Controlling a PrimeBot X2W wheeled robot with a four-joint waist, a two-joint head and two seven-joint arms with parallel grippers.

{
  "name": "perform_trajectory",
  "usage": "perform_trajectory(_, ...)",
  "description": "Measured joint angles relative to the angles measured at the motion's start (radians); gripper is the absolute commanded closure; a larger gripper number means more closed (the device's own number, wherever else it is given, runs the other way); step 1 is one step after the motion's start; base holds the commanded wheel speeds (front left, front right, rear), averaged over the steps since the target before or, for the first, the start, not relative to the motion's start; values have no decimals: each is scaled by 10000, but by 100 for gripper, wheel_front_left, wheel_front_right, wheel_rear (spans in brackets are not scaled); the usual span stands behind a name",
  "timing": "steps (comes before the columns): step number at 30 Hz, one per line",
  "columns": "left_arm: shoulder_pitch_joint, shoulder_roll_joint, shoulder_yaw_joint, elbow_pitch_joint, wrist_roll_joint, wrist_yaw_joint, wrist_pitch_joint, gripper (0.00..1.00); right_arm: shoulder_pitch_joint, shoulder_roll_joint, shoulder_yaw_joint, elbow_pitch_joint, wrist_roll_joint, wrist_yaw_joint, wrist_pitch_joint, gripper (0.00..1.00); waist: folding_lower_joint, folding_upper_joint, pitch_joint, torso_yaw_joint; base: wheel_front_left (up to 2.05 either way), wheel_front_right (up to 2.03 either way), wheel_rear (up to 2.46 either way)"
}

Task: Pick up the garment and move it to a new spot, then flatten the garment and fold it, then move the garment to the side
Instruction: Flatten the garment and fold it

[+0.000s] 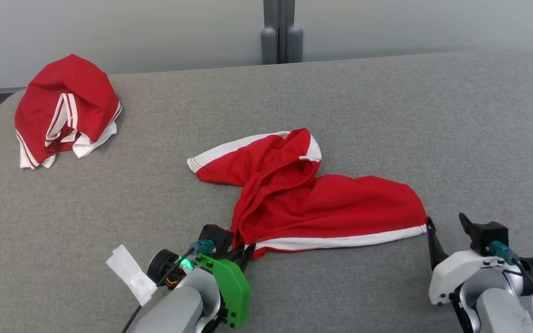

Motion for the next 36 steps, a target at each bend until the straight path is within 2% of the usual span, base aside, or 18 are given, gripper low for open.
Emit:
perform_trajectory(7, -19, -15, -19, -94, -199, 0, -244, 100, -757, -464, 1822, 1429, 384, 0, 464, 2, 0, 0, 170, 234, 0, 0, 0)
perform_trajectory(9, -20, -31, -19, -119, -268, 0, -309, 100, -917, -591, 2086, 1672, 640, 0, 474, 42, 0, 0, 201, 289, 0, 0, 0)
perform_trajectory(11, -20, -40, -13, -130, -320, 0, -412, 100, -1079, -650, 2336, 1935, 913, 2, 525, 67, 0, 0, 225, 332, 0, 0, 0)
perform_trajectory(12, -20, -44, 8, -136, -374, 0, -483, 100, -1120, -650, 2451, 2019, 1041, 4, 531, 76, 0, 0, 222, 339, 0, 0, 0)
perform_trajectory(13, -19, -48, 40, -150, -424, 0, -541, 100, -1146, -648, 2497, 2067, 1154, 10, 506, 100, 0, 0, 216, 339, 0, 0, 0)
perform_trajectory(18, 39, -84, 337, -523, -1177, 0, -798, 100, -1214, -623, 2587, 2057, 2006, 10, -71, 100, 0, 0, 87, 284, 0, 0, 0)
perform_trajectory(23, 94, 12, 656, -1624, -2171, 0, -959, 100, -1248, -752, 2600, 1041, 2617, 10, -525, 100, 0, 0, -235, 173, 0, 0, 0)
perform_trajectory(26, 83, 280, 851, -2568, -2617, 0, -986, 100, -1240, -957, 2481, -17, 2786, 10, -631, 100, 0, 1, -523, 88, 0, 0, 0)
perform_trajectory(32, -63, 1118, 1459, -5079, -3302, 19, -679, 100, -955, -1158, 1908, -3022, 3033, 8, -675, 100, 0, 0, -1146, -134, 0, 0, 0)
perform_trajectory(36, -128, 1814, 1948, -7310, -3672, 357, -75, 100, -551, -1223, 1396, -5254, 3043, 8, -531, 100, 0, 0, -1521, -310, 0, 0, 0)
